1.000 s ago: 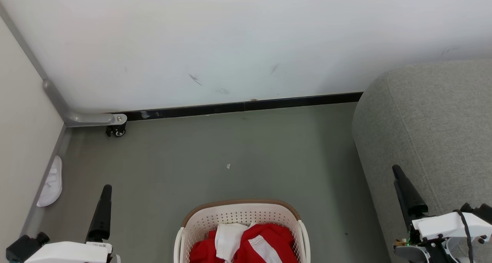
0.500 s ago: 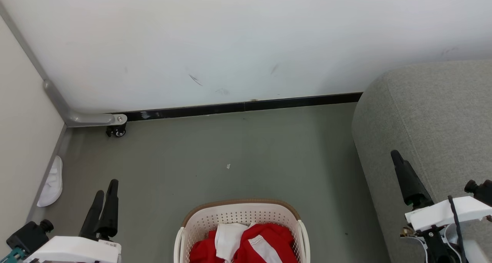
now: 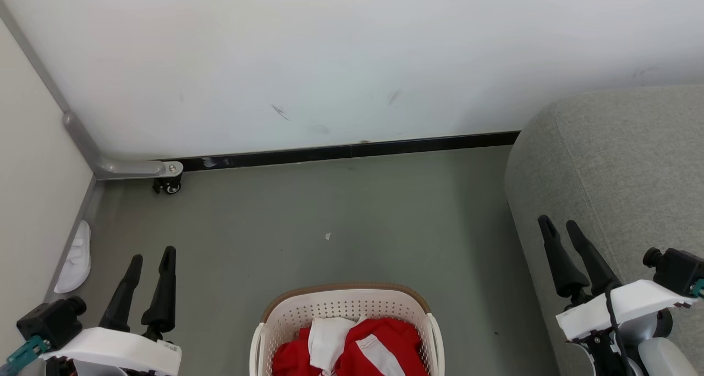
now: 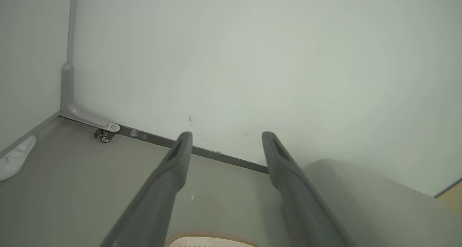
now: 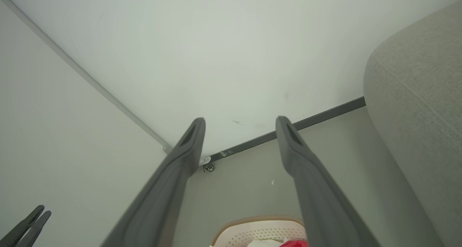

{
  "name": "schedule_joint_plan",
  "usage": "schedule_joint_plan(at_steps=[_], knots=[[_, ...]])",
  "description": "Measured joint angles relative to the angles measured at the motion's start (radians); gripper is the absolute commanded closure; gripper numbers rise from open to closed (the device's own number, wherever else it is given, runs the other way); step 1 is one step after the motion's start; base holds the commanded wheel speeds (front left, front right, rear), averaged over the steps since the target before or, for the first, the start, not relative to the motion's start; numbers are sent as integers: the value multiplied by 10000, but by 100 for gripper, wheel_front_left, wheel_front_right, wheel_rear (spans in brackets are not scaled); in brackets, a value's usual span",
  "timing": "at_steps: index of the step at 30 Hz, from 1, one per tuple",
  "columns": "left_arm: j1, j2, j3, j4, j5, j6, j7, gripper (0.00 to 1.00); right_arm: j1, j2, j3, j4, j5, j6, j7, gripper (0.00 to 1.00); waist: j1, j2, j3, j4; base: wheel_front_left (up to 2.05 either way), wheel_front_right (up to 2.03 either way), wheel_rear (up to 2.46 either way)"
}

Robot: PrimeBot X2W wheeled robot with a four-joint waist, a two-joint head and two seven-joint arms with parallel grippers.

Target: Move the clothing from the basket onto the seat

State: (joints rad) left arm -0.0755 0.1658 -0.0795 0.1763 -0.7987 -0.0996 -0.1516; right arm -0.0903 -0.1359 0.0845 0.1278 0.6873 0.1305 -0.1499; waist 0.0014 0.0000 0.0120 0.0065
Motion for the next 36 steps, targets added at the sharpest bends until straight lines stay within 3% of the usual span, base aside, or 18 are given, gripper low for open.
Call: schedule_joint_plan(at_steps=[16, 27, 36], knots=[[-8, 46, -337, 88, 2635, 347, -587, 0, -1, 217, -337, -13, -3306, 2, -598, 0, -7, 0, 48, 16, 0, 0, 0], [-223, -8, -393, 75, 4149, 355, -974, 0, -4, 437, -669, -119, -5269, 2, -978, 0, -7, 0, 85, 42, 0, 0, 0], [-234, -104, -288, 132, 4240, 353, -980, 0, -5, 629, -809, -105, -5478, 2, -978, 0, -8, 0, 72, 45, 0, 0, 0]])
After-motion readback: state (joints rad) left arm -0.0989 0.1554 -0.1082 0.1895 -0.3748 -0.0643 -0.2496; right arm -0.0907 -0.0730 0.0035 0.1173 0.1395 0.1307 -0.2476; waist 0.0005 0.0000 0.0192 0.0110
